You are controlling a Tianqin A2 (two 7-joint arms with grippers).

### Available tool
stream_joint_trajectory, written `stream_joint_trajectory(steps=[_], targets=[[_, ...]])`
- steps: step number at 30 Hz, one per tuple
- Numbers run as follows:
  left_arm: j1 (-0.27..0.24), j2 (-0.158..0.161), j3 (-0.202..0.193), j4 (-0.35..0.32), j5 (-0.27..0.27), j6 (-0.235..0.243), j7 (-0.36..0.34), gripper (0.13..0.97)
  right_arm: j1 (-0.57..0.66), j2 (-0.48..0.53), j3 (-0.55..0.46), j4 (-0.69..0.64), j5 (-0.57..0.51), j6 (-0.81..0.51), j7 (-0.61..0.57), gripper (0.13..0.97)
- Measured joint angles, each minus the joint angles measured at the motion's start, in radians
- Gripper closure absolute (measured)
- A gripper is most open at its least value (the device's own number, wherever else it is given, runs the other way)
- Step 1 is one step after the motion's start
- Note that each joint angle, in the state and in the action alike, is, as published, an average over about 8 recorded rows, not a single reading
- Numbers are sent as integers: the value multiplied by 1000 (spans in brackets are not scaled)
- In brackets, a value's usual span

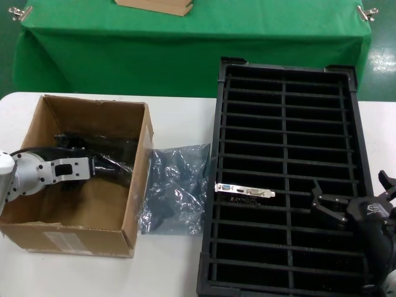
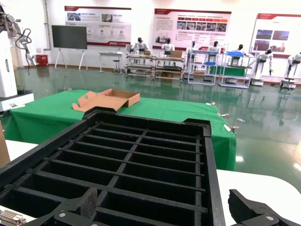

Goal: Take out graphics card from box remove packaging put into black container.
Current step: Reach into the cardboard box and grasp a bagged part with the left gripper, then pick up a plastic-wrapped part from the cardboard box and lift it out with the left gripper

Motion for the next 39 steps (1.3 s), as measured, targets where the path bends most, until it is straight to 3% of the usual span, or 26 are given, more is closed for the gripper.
stream_joint_trajectory(steps=[9, 13, 21, 25, 29, 39], targets=[[5, -3, -16, 0, -7, 16, 15, 784, 0, 0, 0, 0, 0, 0, 0, 129], [4, -7, -27, -2, -15, 25, 21, 784, 0, 0, 0, 0, 0, 0, 0, 129], [7, -22, -64, -12, -48, 64, 14, 903, 0, 0, 0, 0, 0, 0, 0, 129], [20, -33, -82, -33, -63, 89, -9, 922, 0, 0, 0, 0, 0, 0, 0, 129], [58, -53, -77, -111, -58, 108, -75, 948, 0, 0, 0, 0, 0, 0, 0, 129], [216, -147, -31, -455, -5, 140, -356, 957, 0, 0, 0, 0, 0, 0, 0, 129]])
